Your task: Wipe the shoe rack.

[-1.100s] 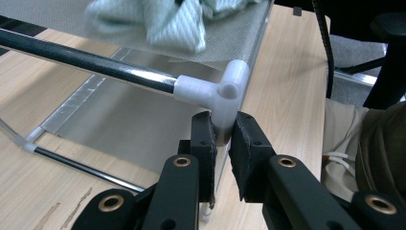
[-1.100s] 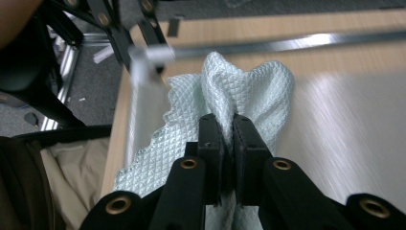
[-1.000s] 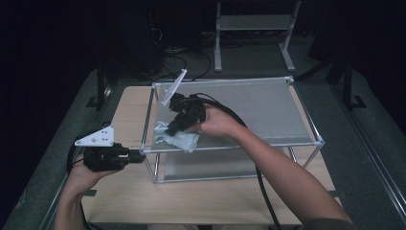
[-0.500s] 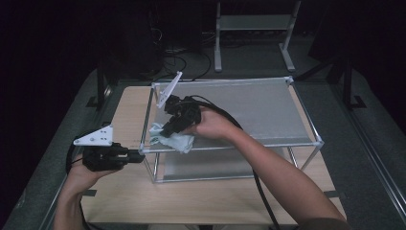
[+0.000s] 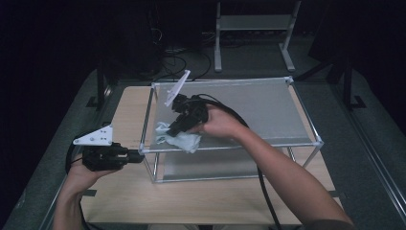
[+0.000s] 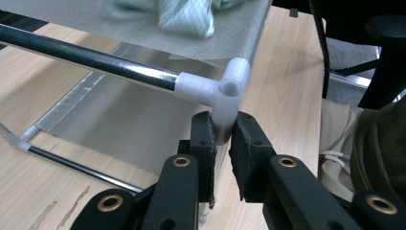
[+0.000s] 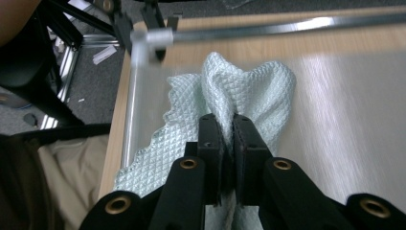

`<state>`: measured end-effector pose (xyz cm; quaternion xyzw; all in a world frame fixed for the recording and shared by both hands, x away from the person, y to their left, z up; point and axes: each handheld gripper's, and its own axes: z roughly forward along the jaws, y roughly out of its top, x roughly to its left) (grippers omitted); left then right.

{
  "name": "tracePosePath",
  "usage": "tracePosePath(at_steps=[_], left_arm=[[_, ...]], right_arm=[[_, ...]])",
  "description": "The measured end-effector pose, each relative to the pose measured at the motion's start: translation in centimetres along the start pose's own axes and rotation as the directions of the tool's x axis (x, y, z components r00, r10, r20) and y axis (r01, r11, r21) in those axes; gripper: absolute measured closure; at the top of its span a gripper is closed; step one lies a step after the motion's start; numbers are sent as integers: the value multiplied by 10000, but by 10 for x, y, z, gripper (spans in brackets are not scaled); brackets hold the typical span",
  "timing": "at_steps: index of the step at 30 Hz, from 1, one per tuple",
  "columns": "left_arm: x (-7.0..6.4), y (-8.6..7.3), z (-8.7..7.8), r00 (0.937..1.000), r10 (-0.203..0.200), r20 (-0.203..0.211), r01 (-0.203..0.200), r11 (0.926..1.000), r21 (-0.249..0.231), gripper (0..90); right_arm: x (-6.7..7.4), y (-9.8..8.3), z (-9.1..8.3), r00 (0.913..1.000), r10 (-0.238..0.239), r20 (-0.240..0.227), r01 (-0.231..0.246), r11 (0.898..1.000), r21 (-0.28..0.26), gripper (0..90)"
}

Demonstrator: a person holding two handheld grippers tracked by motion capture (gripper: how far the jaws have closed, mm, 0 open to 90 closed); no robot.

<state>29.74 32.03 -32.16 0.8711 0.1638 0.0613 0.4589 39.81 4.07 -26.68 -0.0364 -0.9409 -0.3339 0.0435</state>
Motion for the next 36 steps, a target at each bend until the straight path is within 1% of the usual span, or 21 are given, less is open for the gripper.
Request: tracePosePath(at_steps=[1, 2, 4, 5, 8, 11, 12, 14, 15, 16, 18, 21, 22, 25, 26, 27, 29, 31, 32, 34, 36], left_arm=[[0, 0, 0, 10000, 0, 0, 0, 10000, 0, 794], [0, 0, 0, 10000, 2, 9, -3, 10000, 17, 794], [1, 0, 0, 10000, -18, 54, 18, 10000, 1, 794], [1, 0, 0, 10000, -34, 71, 35, 10000, -21, 793], [2, 0, 0, 10000, -55, 54, 55, 10000, 4, 793], [1, 0, 0, 10000, -22, 44, 22, 10000, 26, 794], [1, 0, 0, 10000, -29, 22, 29, 10000, 28, 793], [0, 0, 0, 10000, -23, -41, 23, 10000, 54, 794], [0, 0, 0, 10000, -23, -41, 23, 10000, 54, 794], [0, 0, 0, 10000, -41, -33, 42, 10000, 49, 794], [1, 0, -1, 10000, -50, -34, 50, 10000, 66, 794], [1, 0, -1, 10000, -36, -13, 36, 10000, 59, 794], [1, -1, -1, 10000, -44, -18, 44, 10000, 52, 793], [0, -1, -1, 10000, -76, -43, 76, 10000, 19, 793], [1, -1, -1, 10000, -85, -47, 85, 10000, 33, 793], [1, -1, -1, 9999, -87, -52, 87, 10000, 33, 793], [1, -1, -1, 9999, -77, -84, 78, 9999, 79, 793], [1, -1, -1, 9999, -90, -81, 90, 9999, 89, 793], [2, -1, -2, 9999, -125, -106, 127, 9998, 119, 793], [1, -1, -2, 9999, -94, -138, 96, 9999, 109, 793], [1, 0, -1, 9998, -86, -169, 88, 9999, 119, 793]], right_arm=[[0, 0, 0, 10000, 0, 0, 0, 10000, 0, 829], [-2, -4, -4, 9999, 128, 67, -128, 9999, -46, 829], [1, 0, 1, 9998, 32, 214, -30, 10000, -71, 829], [2, 3, 4, 9998, -29, 216, 34, 9998, -213, 829], [3, 10, 9, 9994, -159, 304, 165, 9997, -180, 828], [2, 5, 4, 9995, -160, 288, 162, 9998, -70, 827], [-1, -5, -6, 9993, -36, 381, 31, 9999, 143, 828], [-3, -12, -13, 9988, 212, 441, -220, 9996, 181, 827], [-3, -12, -12, 9986, 274, 443, -281, 9995, 164, 828], [-2, -9, -10, 9985, 200, 515, -209, 9996, 171, 828], [0, -3, -3, 9992, 128, 386, -127, 9999, -18, 827], [3, -2, -2, 9990, 0, 451, 0, 10000, -2, 826], [3, -9, -8, 9994, 81, 340, -82, 10000, 20, 827], [3, -28, -22, 9989, 343, 317, -343, 9994, 6, 828], [2, -31, -24, 9985, 446, 327, -446, 9990, -32, 827], [3, -30, -23, 9983, 468, 352, -467, 9989, -49, 827], [4, -22, -16, 9984, 298, 481, -293, 9995, -107, 827], [5, -17, -12, 9985, 218, 503, -210, 9996, -170, 827], [5, -11, -6, 9987, 126, 503, -114, 9997, -236, 827], [3, -14, -9, 9989, 145, 448, -136, 9997, -212, 827], [1, -20, -14, 9978, 391, 532, -380, 9991, -207, 828]])
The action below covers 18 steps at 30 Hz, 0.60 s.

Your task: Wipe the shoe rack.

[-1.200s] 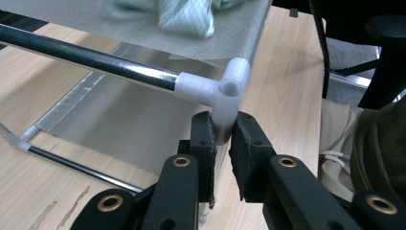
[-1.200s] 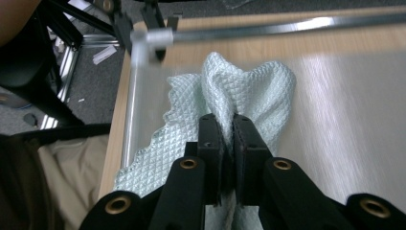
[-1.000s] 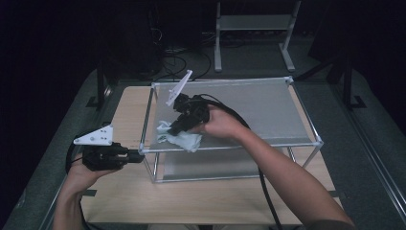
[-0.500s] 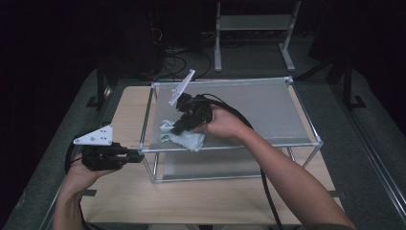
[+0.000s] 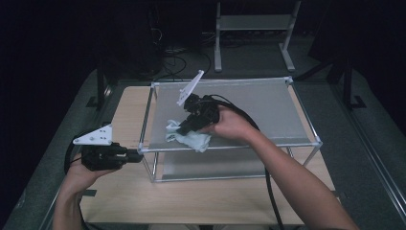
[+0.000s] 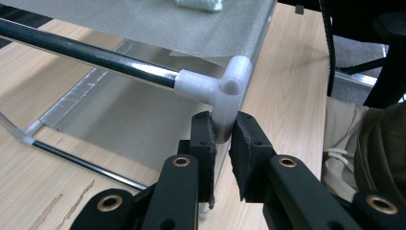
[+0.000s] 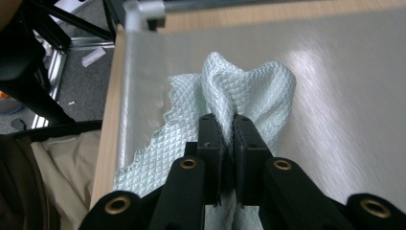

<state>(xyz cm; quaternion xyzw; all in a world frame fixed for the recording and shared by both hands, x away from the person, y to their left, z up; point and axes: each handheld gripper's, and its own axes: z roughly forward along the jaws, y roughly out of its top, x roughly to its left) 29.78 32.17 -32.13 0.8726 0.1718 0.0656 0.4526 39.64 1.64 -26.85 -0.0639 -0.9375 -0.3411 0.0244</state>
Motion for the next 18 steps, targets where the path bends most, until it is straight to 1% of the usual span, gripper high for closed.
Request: tracePosePath(at_steps=[1, 2, 3, 6, 9, 11, 12, 14, 16, 17, 18], left_arm=[[0, 0, 0, 10000, 1, -14, -1, 10000, 17, 793], [0, 0, 0, 10000, 4, -14, -4, 10000, 28, 793], [0, 0, 0, 10000, 9, -24, -9, 10000, 39, 793], [-1, 1, 0, 10000, 35, -44, -35, 10000, 90, 793], [-1, 1, 1, 10000, 27, -27, -27, 10000, 53, 792], [0, 0, 1, 10000, 9, 14, -9, 10000, 19, 792], [0, -1, 1, 10000, -1, 22, 1, 10000, -5, 792], [1, -1, 1, 10000, -25, 67, 26, 10000, -18, 791], [1, -1, 1, 10000, -9, 70, 9, 10000, -3, 791], [1, -1, 1, 10000, -18, 61, 18, 10000, 4, 791], [1, -1, 1, 10000, -30, 62, 30, 10000, -2, 791]], right_arm=[[0, 0, 0, 10000, 44, 4, -44, 10000, -46, 828], [1, 2, 3, 10000, -37, 92, 37, 10000, 9, 828], [2, 7, 7, 9999, -90, 144, 91, 9999, -45, 828], [6, 26, 23, 9995, -314, 22, 314, 9993, -213, 827], [9, 44, 40, 9991, -396, -169, 390, 9985, -388, 827], [7, 52, 46, 9993, -371, -99, 367, 9987, -364, 827], [5, 54, 48, 9994, -348, -23, 347, 9989, -318, 827], [3, 56, 49, 9992, -397, -65, 395, 9990, -220, 827], [1, 53, 44, 9992, -397, 94, 399, 9991, -145, 827], [-3, 50, 41, 9997, -240, 106, 241, 9996, -115, 827], [-6, 47, 38, 9997, -119, 212, 120, 9999, -72, 827]])
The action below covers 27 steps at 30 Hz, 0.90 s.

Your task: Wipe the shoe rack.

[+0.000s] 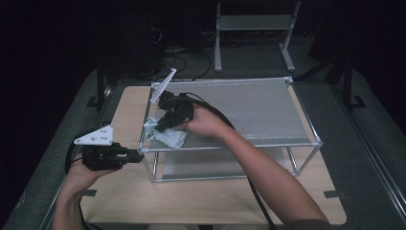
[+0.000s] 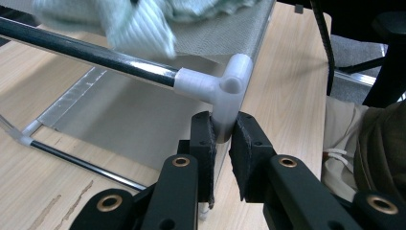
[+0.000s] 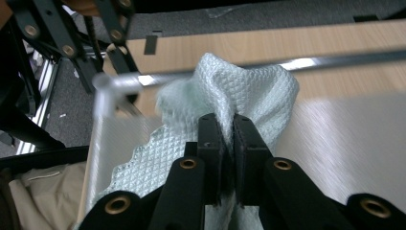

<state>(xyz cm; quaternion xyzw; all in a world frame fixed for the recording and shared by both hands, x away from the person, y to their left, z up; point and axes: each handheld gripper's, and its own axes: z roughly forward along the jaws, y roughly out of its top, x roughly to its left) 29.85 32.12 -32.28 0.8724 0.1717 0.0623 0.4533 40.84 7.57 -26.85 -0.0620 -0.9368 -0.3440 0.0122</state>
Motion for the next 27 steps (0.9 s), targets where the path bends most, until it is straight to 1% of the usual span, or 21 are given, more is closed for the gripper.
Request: tracePosePath(at_steps=[1, 2, 3, 4, 5, 6, 7, 8, 9, 10, 11, 12, 13, 15, 16, 17, 19, 21, 22, 25, 27], left_arm=[[0, 0, 0, 10000, 10, -3, -10, 10000, 15, 791], [0, 0, 0, 10000, 16, -8, -16, 10000, 26, 792], [0, 0, 0, 10000, 21, -16, -21, 10000, 39, 791], [0, 0, 0, 10000, 21, -16, -21, 10000, 39, 792], [0, 1, 0, 10000, 10, -28, -10, 10000, 53, 792], [-1, 1, 0, 9999, 32, -100, -31, 9999, 135, 792], [-1, 1, 0, 9999, 22, -128, -20, 9999, 160, 792], [-1, 2, 0, 9999, 22, -135, -19, 9998, 178, 792], [-1, 2, 0, 9999, 21, -148, -18, 9998, 175, 792], [-1, 1, 0, 9999, 8, -132, -6, 9999, 159, 792], [0, 1, 0, 10000, -18, -93, 19, 9999, 139, 792], [0, 1, 0, 10000, -11, -79, 12, 9999, 114, 792], [0, 0, 0, 10000, -25, -61, 26, 9999, 101, 792], [1, -1, 0, 10000, -84, 0, 84, 10000, 37, 791], [1, -1, 0, 10000, -82, -14, 82, 10000, 38, 791], [0, -1, 0, 10000, -84, -30, 84, 9999, 61, 792], [0, -1, 0, 9999, -73, -71, 74, 9999, 122, 792], [0, -1, 0, 9999, -89, -59, 90, 9998, 159, 792], [0, -2, 0, 9999, -108, -65, 110, 9998, 164, 792], [0, -2, -1, 9999, -109, -100, 111, 9996, 260, 793], [0, -2, 0, 9999, -97, -123, 101, 9994, 322, 794]], right_arm=[[-3, -2, -2, 9999, 125, 64, -125, 9999, -25, 827], [-4, -2, -2, 9998, 214, -6, -214, 9997, -77, 827], [-1, 0, 0, 9999, 124, 57, -124, 9999, -71, 827], [1, 3, 3, 10000, -10, -14, 10, 9999, -150, 827], [1, 3, 3, 10000, -10, -14, 10, 9999, -150, 827], [5, 10, 11, 9997, -126, -210, 121, 9997, -210, 827], [5, 12, 12, 9996, -208, -189, 206, 9997, -117, 827], [3, 12, 11, 9997, -168, -187, 166, 9998, -108, 827], [0, 10, 8, 9999, -133, 5, 133, 9999, -20, 827], [-2, 7, 5, 9995, -143, 293, 140, 9998, 109, 827], [-6, 4, 1, 9991, -5, 416, -1, 9999, 151, 827], [-8, 1, -2, 9992, 139, 374, -143, 9998, 100, 826], [-7, -1, -3, 9993, 154, 340, -156, 9999, 70, 826], [-1, -2, -3, 10000, -4, 26, 4, 10000, 49, 825], [1, -3, -4, 9999, -97, -58, 97, 9999, 52, 824], [2, -6, -6, 9999, -51, -92, 52, 9999, 95, 825], [0, -15, -16, 10000, -51, -52, 52, 9997, 246, 825], [-4, -31, -30, 9999, 85, 69, -87, 9993, 373, 825], [-5, -40, -38, 9999, 79, 111, -84, 9990, 436, 825], [-7, -69, -61, 9986, 462, 261, -475, 9974, 533, 825], [-8, -80, -69, 9973, 706, 220, -714, 9967, 388, 825]])
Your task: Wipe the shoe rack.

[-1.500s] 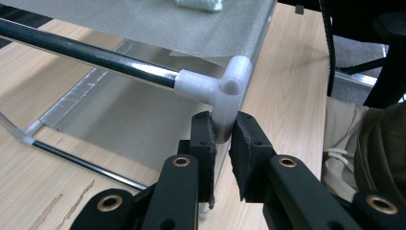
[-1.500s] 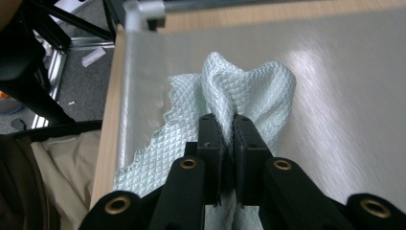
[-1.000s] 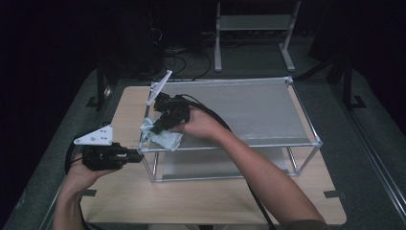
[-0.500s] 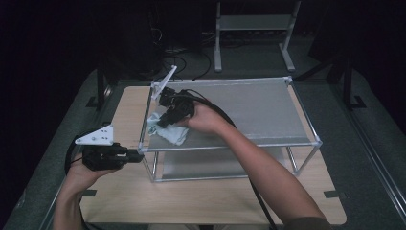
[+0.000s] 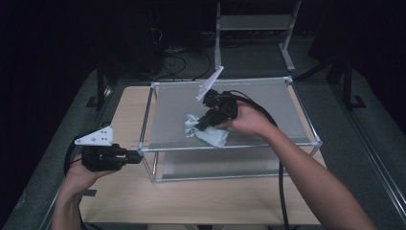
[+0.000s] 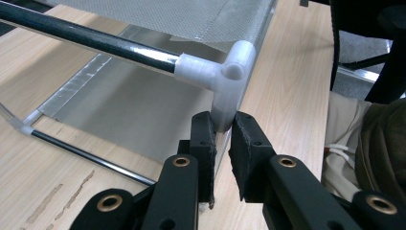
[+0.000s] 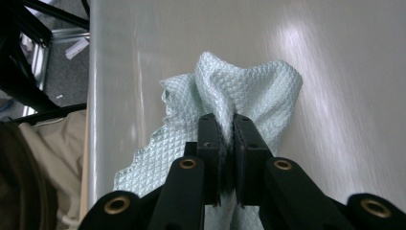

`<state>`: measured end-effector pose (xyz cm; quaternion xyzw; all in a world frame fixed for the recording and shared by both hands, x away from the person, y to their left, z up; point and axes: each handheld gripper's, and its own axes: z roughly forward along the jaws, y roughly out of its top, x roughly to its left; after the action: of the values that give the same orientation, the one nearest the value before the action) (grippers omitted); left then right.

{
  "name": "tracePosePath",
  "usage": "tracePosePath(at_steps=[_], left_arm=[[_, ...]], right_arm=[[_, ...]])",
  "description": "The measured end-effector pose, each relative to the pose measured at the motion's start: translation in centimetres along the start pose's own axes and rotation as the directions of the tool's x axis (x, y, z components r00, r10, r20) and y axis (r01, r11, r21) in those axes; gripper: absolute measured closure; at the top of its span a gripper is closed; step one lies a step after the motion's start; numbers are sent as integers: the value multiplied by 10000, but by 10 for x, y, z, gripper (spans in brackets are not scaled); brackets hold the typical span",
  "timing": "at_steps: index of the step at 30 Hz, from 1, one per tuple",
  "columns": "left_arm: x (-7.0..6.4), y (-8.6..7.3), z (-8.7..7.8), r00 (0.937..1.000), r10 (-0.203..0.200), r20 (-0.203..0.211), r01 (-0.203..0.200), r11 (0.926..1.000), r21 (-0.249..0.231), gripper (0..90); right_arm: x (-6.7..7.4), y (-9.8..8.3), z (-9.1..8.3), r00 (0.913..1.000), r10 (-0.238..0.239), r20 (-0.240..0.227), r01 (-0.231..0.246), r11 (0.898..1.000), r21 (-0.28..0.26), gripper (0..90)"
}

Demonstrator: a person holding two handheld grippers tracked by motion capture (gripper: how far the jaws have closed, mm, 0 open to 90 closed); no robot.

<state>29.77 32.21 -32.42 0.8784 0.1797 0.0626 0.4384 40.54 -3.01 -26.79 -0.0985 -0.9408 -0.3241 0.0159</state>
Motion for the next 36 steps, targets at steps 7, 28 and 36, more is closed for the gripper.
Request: tracePosePath(at_steps=[7, 28, 36], left_arm=[[2, 0, 0, 10000, -32, 53, 32, 10000, 41, 794], [3, -3, 2, 9999, -26, 158, 24, 9999, 160, 800], [-1, 1, -11, 9997, 98, -238, -94, 9998, 152, 768]], right_arm=[[3, 21, 19, 9993, -362, 68, 363, 9992, -192, 824], [-8, -15, -11, 9998, -55, 179, 55, 10000, 12, 823], [-7, -51, -34, 9995, 304, -10, -304, 9995, -19, 824]])
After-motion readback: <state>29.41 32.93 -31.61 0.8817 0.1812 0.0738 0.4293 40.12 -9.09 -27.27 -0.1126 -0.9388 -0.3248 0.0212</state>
